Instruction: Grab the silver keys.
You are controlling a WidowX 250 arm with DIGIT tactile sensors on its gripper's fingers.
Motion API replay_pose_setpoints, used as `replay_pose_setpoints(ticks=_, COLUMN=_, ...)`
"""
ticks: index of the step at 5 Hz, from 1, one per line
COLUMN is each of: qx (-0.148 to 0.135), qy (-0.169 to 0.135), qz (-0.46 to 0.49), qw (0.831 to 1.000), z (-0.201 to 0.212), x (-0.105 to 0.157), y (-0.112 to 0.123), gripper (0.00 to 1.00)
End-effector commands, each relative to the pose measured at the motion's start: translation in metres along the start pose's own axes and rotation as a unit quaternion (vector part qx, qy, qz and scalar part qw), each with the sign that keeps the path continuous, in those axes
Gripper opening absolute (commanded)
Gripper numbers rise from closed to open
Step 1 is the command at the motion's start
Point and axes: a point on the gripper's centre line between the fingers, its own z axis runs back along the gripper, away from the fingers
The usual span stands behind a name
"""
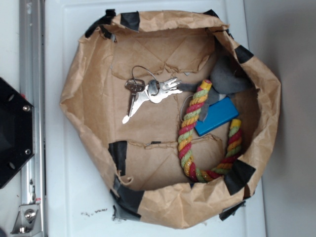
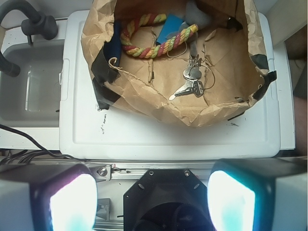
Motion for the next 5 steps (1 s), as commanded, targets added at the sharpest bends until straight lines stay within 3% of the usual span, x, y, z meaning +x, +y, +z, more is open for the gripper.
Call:
replay_pose_setpoints(ticks=1, qx=0.000, qy=0.000, qz=0.000, qw=1.000, z=0.000, x=0.000, y=0.000, gripper=1.00)
replay_pose_setpoints(ticks=2, qx=-0.010, qy=-0.034, qz=-0.020, qw=0.999, z=-0.014, x=0.034, y=-0.001, gripper=1.00)
replay_pose_setpoints(ticks=3, qx=-0.009, qy=-0.049, qz=-0.054, qw=0.997, z=-0.029, x=0.056, y=0.009, gripper=1.00)
replay_pose_setpoints(ticks=4, qx=0.001, qy=-0.047, qz=-0.079, qw=0.996, z=-0.048, x=0.082, y=0.028, gripper=1.00)
replay_pose_setpoints(ticks=5, qx=0.001, qy=-0.047, qz=-0.079, qw=0.996, z=-0.048, x=0.082, y=0.028, gripper=1.00)
